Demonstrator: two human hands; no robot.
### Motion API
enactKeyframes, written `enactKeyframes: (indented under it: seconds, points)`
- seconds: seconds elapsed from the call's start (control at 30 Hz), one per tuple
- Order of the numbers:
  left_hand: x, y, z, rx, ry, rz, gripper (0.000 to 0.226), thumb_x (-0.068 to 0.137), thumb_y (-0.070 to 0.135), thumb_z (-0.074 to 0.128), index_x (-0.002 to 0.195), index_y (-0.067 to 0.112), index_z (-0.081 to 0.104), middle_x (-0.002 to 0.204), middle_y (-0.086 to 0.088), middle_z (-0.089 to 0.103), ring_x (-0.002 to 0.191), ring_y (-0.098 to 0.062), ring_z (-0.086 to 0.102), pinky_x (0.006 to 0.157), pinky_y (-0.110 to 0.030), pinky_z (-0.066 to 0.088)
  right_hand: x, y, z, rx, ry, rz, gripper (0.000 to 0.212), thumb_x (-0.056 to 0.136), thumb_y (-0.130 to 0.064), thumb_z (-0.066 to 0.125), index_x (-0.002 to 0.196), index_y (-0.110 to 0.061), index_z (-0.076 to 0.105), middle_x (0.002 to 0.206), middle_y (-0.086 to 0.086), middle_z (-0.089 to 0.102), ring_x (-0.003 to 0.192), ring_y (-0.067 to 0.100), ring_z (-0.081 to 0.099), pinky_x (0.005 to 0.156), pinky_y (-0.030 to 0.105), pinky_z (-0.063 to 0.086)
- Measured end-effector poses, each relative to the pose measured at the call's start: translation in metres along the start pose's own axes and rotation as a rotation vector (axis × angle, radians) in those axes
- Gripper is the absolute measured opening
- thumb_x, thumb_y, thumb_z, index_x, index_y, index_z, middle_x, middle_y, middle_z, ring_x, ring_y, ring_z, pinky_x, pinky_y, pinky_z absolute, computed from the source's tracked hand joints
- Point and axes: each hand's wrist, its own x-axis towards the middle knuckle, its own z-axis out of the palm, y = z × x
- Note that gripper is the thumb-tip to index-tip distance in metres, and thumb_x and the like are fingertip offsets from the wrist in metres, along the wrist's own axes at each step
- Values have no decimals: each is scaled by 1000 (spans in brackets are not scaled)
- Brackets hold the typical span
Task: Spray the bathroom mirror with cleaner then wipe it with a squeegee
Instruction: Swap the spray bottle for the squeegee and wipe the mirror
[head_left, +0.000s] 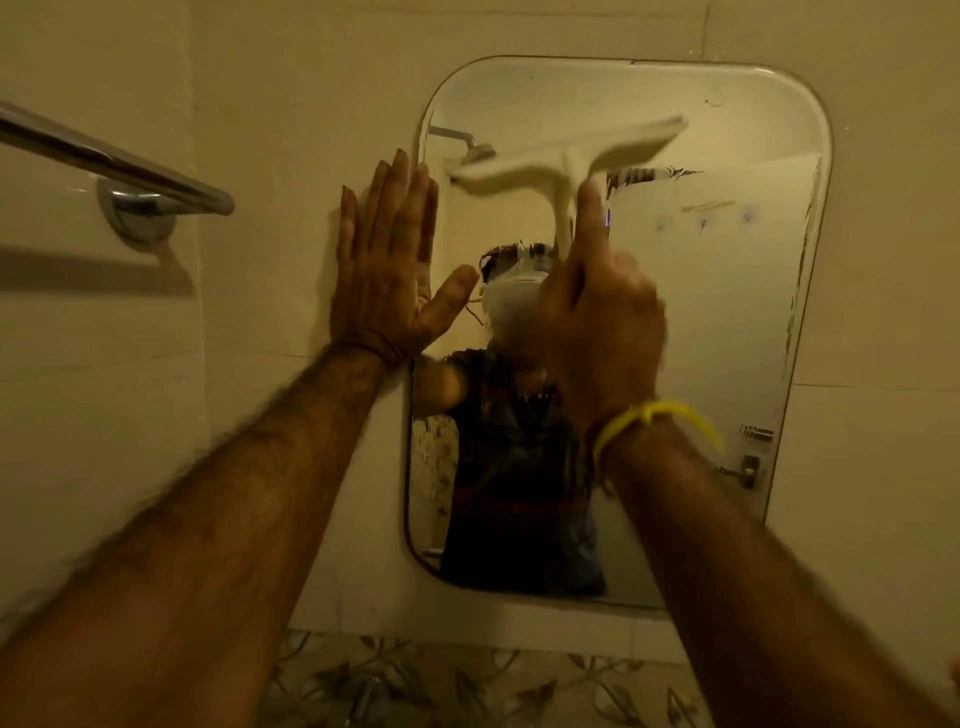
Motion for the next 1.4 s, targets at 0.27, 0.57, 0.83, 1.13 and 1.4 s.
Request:
enactKeyframes:
  seconds: [0.27,0.57,0.83,1.13,1.4]
  points:
    - [-1,-3,4,-6,3,33,89,95,64,44,160,9,17,166,-21,18,156,-34,14,124,-62,9,55,-8,2,-34,129,43,55,98,-22,42,151,-17,31,70,-4,54,58,10,52,54,23,51]
    - [-4,-7,7,67,-55,133,90,96,66,39,162,10,15,168,-17,14,157,-30,10,125,-60,5,-34,1,1,-53,99,106,57,98,-22,49,151,-14,30,72,2,58,59,8,47,56,17,41]
    - [-9,-5,2,51,-109,233,89,96,72,27,162,13,15,170,-13,11,158,-28,8,126,-58,1,59,1,-10,-53,284,310,53,96,-20,44,149,-20,37,70,-10,49,59,6,46,48,10,34]
    - [-10,-2,-3,0,-117,252,90,96,72,23,161,10,20,168,-14,15,157,-30,12,126,-58,2,23,9,-16,6,321,339,49,100,-18,41,149,-13,36,60,-10,46,50,2,49,49,9,47]
    - [-12,-3,-3,-24,-121,241,90,96,71,27,161,11,17,169,-13,14,157,-30,10,125,-59,5,26,15,-15,5,410,440,45,100,-14,40,145,-9,41,56,-14,39,44,1,43,42,5,39]
